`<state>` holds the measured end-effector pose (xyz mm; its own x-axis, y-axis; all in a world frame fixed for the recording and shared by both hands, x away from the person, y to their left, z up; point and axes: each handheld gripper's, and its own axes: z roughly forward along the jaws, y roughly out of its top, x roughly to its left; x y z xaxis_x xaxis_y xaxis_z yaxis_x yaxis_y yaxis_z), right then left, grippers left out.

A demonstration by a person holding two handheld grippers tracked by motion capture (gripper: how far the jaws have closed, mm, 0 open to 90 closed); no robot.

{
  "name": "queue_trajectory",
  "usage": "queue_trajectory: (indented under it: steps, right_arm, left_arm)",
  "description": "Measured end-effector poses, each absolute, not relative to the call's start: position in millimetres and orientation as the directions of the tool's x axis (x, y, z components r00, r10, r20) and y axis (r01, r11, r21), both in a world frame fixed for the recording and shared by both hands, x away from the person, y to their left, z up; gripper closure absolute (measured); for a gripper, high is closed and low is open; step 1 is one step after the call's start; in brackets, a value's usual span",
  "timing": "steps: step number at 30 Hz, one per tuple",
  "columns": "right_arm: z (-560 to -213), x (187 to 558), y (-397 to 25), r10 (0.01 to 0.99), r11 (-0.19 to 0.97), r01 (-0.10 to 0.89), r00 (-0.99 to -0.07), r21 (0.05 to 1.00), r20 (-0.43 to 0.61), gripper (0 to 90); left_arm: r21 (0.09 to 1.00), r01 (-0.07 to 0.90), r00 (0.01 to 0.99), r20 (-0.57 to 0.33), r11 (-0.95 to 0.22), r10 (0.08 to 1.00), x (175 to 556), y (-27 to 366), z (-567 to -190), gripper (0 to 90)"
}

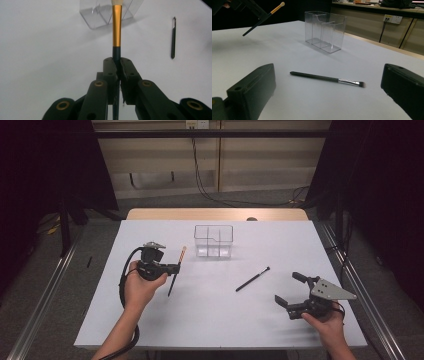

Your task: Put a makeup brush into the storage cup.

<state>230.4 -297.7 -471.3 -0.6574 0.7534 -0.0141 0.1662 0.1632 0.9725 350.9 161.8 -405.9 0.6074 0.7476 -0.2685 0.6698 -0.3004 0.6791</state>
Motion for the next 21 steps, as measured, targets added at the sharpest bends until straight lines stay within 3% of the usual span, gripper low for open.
queue_trajectory:
  steps: [21]
  right_arm:
    - [-471.9, 230.9, -298.0, 0.754, 0.161, 0.168, -0.657, 0.973, -0.012, 0.0]
  left_arm:
    - [0.834, 0.541, 0.602, -0.297, -0.106, 0.741, 355.8, 161.6, -393.1, 83.6]
